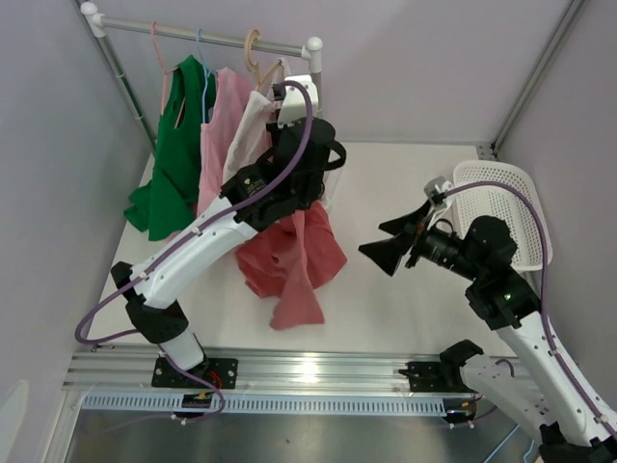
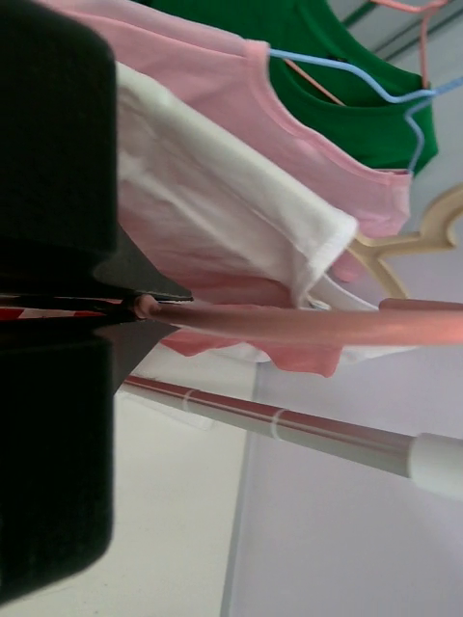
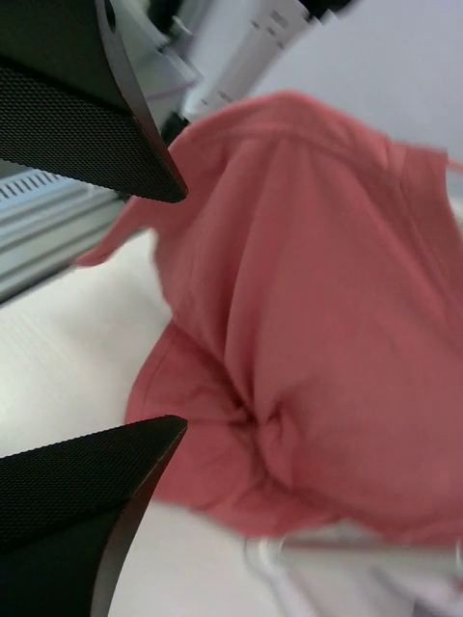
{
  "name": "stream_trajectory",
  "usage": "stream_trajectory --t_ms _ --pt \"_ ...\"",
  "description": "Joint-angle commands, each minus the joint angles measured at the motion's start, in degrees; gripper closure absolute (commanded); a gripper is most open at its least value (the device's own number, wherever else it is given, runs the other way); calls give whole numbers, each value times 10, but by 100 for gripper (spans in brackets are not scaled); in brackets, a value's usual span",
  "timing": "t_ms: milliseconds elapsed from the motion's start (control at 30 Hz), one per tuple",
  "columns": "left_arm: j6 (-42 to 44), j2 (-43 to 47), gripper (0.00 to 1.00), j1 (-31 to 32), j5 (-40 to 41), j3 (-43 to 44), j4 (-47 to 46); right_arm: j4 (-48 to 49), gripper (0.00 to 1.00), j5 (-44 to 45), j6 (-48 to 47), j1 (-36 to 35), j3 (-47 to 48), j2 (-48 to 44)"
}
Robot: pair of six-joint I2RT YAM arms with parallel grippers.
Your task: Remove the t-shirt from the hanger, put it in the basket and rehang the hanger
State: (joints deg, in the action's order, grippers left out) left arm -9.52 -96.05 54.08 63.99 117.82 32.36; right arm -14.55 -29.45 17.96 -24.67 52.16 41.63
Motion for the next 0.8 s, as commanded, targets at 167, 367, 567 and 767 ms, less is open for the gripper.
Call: stream_trajectory --t_ms 167,367,567,767 --pt "20 45 99 87 166 20 -41 89 6 -38 -69 -171 -9 55" --pt "255 50 99 88 194 -46 -320 166 4 -35 -93 -274 -34 104" --pt "293 44 99 89 195 -48 -366 222 23 -61 -92 -313 -26 180" --pt "288 46 99 89 191 -62 -376 260 18 -28 -98 -356 -32 187"
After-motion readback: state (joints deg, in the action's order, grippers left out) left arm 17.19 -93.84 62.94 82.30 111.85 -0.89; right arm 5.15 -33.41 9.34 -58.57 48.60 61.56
